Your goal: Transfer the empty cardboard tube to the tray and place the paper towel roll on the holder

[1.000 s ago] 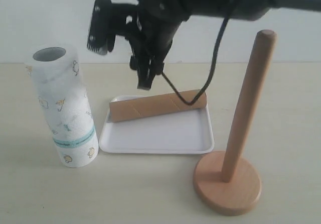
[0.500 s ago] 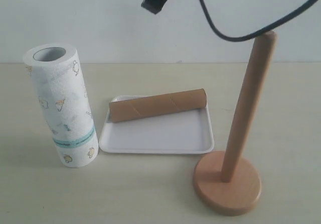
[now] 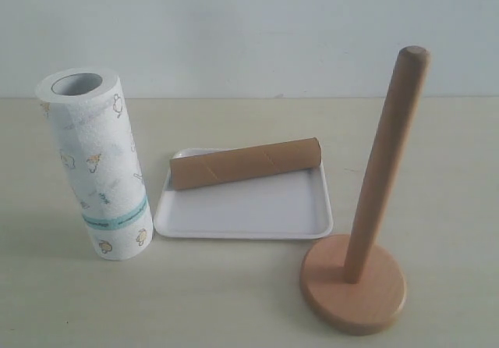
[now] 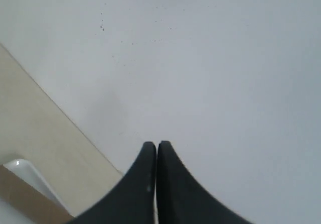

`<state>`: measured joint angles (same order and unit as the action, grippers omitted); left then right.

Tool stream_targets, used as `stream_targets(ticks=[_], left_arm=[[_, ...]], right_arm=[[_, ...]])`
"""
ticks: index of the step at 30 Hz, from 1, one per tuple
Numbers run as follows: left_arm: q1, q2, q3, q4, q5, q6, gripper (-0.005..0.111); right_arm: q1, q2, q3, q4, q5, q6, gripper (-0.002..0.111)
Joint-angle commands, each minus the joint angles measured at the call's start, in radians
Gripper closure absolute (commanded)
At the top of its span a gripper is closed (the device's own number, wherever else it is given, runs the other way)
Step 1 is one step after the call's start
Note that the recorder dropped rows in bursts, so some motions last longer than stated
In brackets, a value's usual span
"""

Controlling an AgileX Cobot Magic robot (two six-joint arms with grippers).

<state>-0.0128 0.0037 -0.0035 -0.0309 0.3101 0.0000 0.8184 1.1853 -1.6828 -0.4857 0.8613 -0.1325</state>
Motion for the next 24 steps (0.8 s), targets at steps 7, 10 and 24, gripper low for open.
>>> stream_targets(ticks=[7,10,24], left_arm=[[0.002,-0.004,0.004,0.001,-0.002,0.0,0.103],[0.002,-0.004,0.004,0.001,-0.002,0.0,0.103],[0.002,-0.004,0.004,0.001,-0.002,0.0,0.103]], right_arm=[[-0.001,-0.445,0.407,0.0,-0.063,0.132,0.108],[-0.001,-0.622,0.689,-0.002,-0.213,0.205,0.108],[-0.001,-0.909,1.055,0.009,-0.136,0.287,0.108]])
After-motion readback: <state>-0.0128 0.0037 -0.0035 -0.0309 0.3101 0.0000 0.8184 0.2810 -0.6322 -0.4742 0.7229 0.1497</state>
